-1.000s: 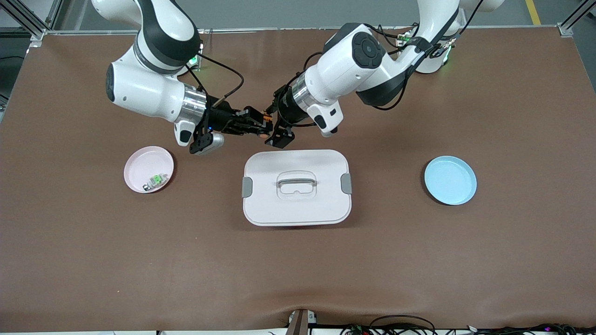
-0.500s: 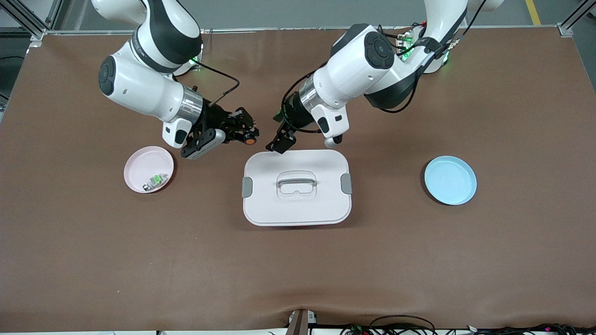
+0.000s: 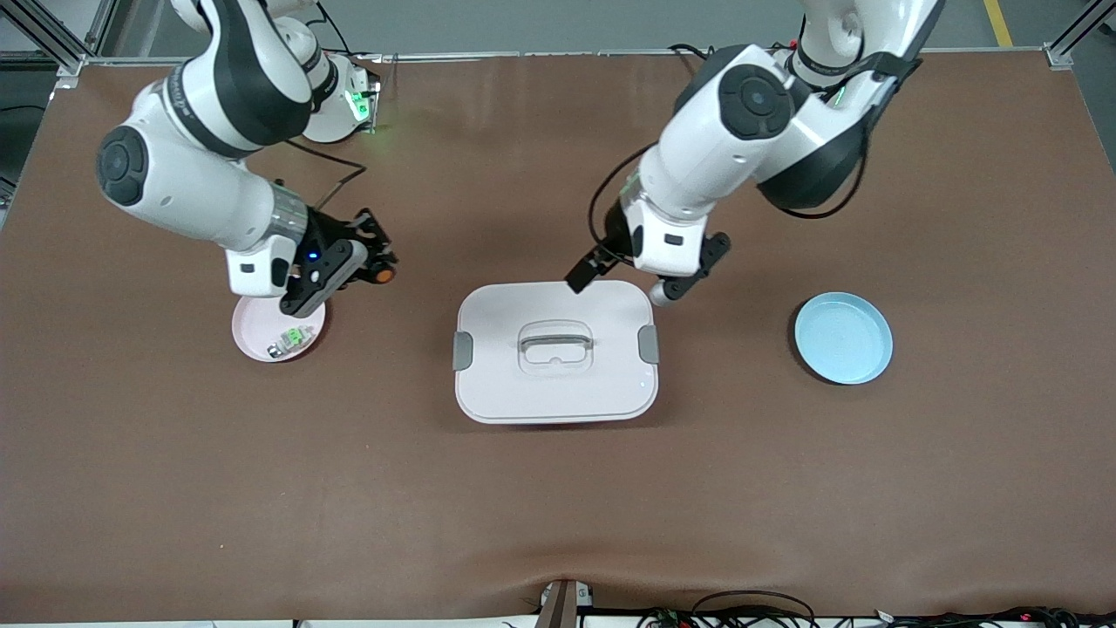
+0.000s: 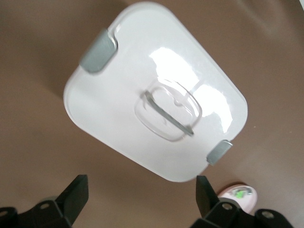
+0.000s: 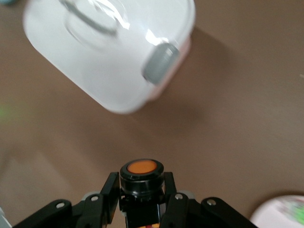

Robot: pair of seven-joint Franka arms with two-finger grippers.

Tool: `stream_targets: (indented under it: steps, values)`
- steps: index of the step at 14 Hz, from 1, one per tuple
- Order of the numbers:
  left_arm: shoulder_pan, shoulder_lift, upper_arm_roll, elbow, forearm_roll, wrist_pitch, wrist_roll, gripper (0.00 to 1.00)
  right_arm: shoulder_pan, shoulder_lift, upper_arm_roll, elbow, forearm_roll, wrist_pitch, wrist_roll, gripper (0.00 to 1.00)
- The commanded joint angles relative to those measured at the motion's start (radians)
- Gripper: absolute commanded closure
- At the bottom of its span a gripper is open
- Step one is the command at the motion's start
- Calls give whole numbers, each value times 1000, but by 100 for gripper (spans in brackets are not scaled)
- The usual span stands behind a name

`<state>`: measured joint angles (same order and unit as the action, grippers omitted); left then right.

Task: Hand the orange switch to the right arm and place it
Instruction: 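Carry the switch to the white plate while the left gripper withdraws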

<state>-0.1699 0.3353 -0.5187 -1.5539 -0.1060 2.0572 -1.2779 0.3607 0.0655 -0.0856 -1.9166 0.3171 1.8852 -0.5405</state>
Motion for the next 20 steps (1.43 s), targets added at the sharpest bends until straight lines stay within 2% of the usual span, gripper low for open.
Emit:
stream_targets:
  steps: [1,3,6,9,14,18,20]
  values:
    - [117,-39,-4,-8,17,-106,264,0,-57,-39,15,-4,-149,-72,-111,100]
    - [208,-64,-1,-14,25,-155,434,0,-94,-55,15,-21,-206,-78,-217,100]
    - [349,-111,-6,-31,115,-196,501,0,-166,-73,15,-53,-256,-69,-375,100]
    - [493,-182,-7,-87,115,-200,743,0,-276,-79,15,-85,-277,-22,-663,100]
    - [624,-315,-7,-228,100,-198,1076,0,-443,-142,17,-307,-277,222,-961,100]
    - [690,-396,-3,-264,74,-196,1314,0,-463,-197,15,-442,-277,378,-1036,100]
    - [716,-424,-1,-259,46,-228,1338,0,-463,-226,15,-528,-279,480,-1036,100]
